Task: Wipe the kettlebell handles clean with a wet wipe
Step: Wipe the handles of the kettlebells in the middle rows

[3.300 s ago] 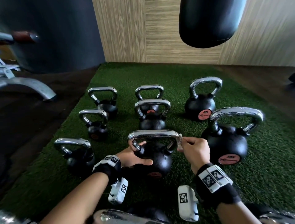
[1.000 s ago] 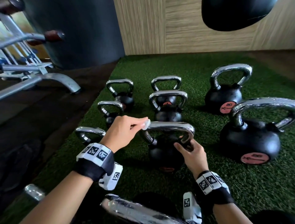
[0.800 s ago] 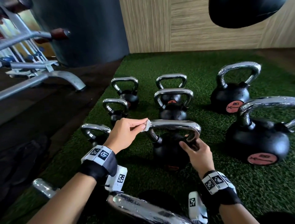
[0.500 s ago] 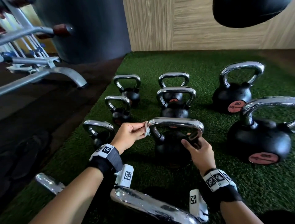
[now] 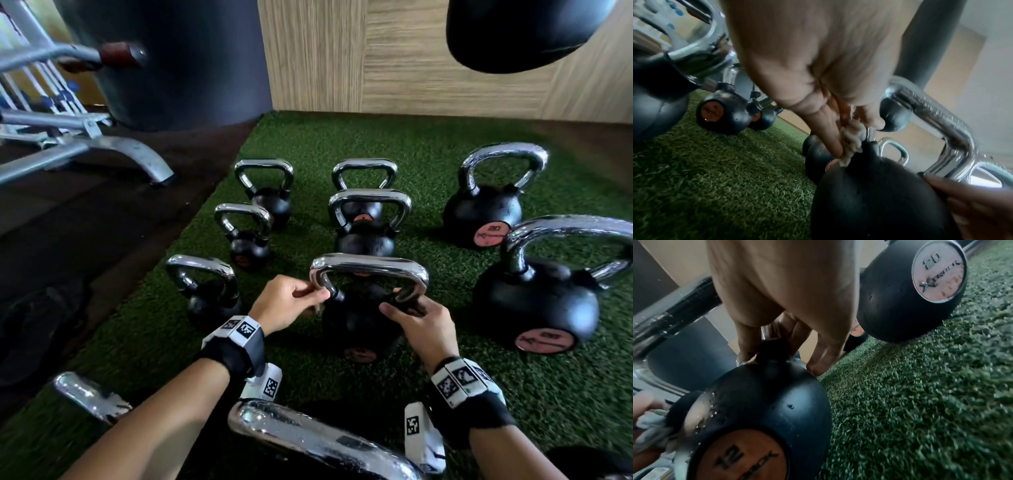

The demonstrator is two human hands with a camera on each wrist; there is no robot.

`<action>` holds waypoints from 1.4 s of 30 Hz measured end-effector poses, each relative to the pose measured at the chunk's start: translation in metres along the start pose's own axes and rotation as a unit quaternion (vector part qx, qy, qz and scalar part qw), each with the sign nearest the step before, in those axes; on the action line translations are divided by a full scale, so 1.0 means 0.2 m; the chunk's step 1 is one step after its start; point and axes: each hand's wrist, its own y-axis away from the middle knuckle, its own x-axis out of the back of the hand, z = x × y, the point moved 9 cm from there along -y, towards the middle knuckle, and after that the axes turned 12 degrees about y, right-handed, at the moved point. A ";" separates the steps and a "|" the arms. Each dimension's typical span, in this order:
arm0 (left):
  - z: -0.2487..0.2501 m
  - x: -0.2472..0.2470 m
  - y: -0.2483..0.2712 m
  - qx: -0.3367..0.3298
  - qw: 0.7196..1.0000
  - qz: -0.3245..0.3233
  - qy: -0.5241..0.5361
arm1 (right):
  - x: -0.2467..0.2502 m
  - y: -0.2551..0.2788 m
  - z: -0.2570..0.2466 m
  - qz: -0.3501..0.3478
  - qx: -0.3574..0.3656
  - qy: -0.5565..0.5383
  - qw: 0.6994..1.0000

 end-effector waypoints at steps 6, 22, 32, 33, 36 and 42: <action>0.10 -0.03 -0.17 -0.022 0.995 0.012 -0.097 | 0.07 0.13 -0.01 0.000 0.054 0.098 0.994; 0.33 -0.30 -0.39 -0.019 0.972 -0.165 -0.164 | -0.13 -0.03 -0.22 -0.078 0.052 0.086 0.992; 0.37 -0.24 -0.46 0.010 0.995 -0.069 -0.075 | -0.34 -0.04 -0.12 -0.221 0.030 0.023 0.975; 0.37 -0.23 -0.46 0.007 0.996 -0.065 -0.061 | -0.35 -0.04 -0.12 -0.216 0.034 0.018 0.976; 0.35 -0.26 -0.44 -0.010 0.996 -0.079 -0.051 | -0.35 -0.04 -0.12 -0.205 0.040 0.003 0.978; 0.44 -0.19 -0.43 -0.039 0.991 -0.037 0.120 | -0.35 -0.03 -0.10 -0.191 0.043 -0.020 0.981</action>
